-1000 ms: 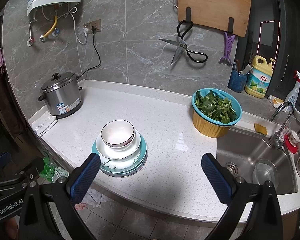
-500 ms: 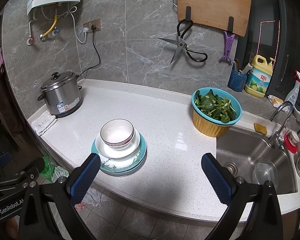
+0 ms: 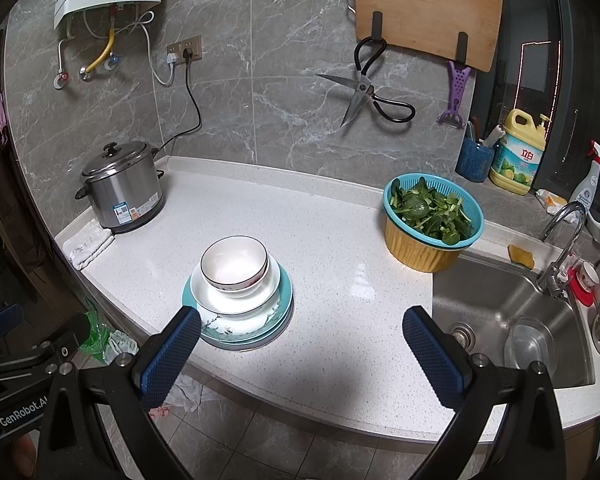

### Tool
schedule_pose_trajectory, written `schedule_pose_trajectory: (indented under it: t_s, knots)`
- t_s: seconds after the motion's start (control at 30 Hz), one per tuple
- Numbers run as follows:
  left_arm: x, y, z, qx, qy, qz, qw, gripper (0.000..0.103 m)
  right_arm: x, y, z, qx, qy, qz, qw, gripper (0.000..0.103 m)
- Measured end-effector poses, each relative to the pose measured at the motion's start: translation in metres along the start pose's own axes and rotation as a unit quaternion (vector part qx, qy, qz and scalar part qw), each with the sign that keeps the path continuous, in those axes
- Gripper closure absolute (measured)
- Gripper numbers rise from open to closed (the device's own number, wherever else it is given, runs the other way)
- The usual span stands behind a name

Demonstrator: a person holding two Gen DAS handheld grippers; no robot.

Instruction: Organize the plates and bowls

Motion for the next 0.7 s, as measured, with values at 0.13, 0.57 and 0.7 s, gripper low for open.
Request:
schedule_pose_trajectory:
  t_s: [0.13, 0.57, 0.7]
  knots:
    - [0.0, 0.0, -0.0001, 0.0, 0.0, 0.0, 1.0, 0.0, 0.0001, 0.0, 0.0008, 0.0, 0.0, 0.001, 1.0, 0.0]
    - [-0.0002, 0.001, 0.0005, 0.0, -0.001, 0.0, 1.0, 0.0, -0.0003, 0.0005, 0.0002, 0.001, 0.0, 0.001, 1.0, 0.0]
    - [-0.0001, 0.0014, 0.0006, 0.0, -0.001, 0.001, 1.0, 0.0, -0.0007, 0.001, 0.0004, 0.001, 0.0, 0.002, 1.0, 0.0]
Point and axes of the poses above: each gripper's, at about its wrist camera, not at the fingertips, and x roughly against the way its jaws point, z to its left, y to its top, the point moved 9 cm from there along -x, roughly the way its jaws point, and after that the axes turned 5 degrees about y, right-handed, at the moved point
